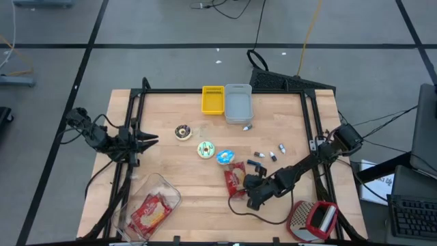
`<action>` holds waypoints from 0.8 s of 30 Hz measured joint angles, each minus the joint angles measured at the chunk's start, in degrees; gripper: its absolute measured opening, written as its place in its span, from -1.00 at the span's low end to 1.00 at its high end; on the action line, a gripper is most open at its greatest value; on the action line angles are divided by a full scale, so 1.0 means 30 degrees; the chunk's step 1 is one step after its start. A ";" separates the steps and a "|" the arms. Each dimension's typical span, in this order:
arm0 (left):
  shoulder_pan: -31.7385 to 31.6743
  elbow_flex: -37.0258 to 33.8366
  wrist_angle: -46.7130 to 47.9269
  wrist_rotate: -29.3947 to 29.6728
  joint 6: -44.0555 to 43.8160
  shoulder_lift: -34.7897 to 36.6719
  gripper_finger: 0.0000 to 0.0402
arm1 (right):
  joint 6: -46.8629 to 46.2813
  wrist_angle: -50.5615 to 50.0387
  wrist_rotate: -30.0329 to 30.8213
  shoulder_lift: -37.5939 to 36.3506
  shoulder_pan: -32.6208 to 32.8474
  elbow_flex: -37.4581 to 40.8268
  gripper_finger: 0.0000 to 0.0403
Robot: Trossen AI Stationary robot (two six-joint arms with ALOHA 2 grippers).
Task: Pick & Place Food Item
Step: Stack the red popcorn bag on top of the red popcorn bag in the transparent bin
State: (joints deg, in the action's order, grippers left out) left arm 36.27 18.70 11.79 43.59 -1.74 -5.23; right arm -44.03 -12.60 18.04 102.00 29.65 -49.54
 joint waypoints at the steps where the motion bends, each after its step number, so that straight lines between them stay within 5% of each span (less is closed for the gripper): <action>1: 0.0000 0.0000 0.0000 0.0007 0.0002 0.0003 -0.63 | 0.0144 0.0212 -0.0007 0.0000 0.0000 0.0000 -0.55; 10: 0.0000 0.0000 -0.0004 0.0000 0.0000 0.0004 -0.63 | 0.2762 0.2816 -0.0015 0.0015 -0.0015 0.0007 -0.97; 24: 0.0000 0.0000 -0.0007 0.0007 0.0000 0.0007 -0.63 | 1.0602 1.0085 -0.0046 -0.3064 0.1149 0.0087 -1.00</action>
State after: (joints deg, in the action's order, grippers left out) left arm 36.27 18.70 11.77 43.61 -1.74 -5.22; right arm -12.22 17.66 17.90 92.80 33.10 -49.28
